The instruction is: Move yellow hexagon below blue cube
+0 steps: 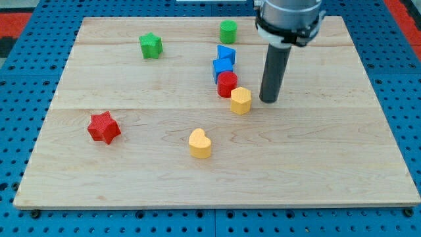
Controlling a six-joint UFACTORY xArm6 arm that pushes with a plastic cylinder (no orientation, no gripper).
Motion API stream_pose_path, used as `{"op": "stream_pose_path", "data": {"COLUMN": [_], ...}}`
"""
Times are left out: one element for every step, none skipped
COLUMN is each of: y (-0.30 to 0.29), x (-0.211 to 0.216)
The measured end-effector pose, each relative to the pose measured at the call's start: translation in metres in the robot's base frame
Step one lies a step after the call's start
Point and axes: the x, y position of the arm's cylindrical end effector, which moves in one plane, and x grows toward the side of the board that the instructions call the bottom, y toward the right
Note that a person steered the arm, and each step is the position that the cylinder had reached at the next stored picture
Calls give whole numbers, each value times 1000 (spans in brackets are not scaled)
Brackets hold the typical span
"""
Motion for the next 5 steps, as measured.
{"op": "stream_pose_path", "data": {"y": [-42,-99,-131,-200,-204], "x": [-20,-14,-18,5,11]}}
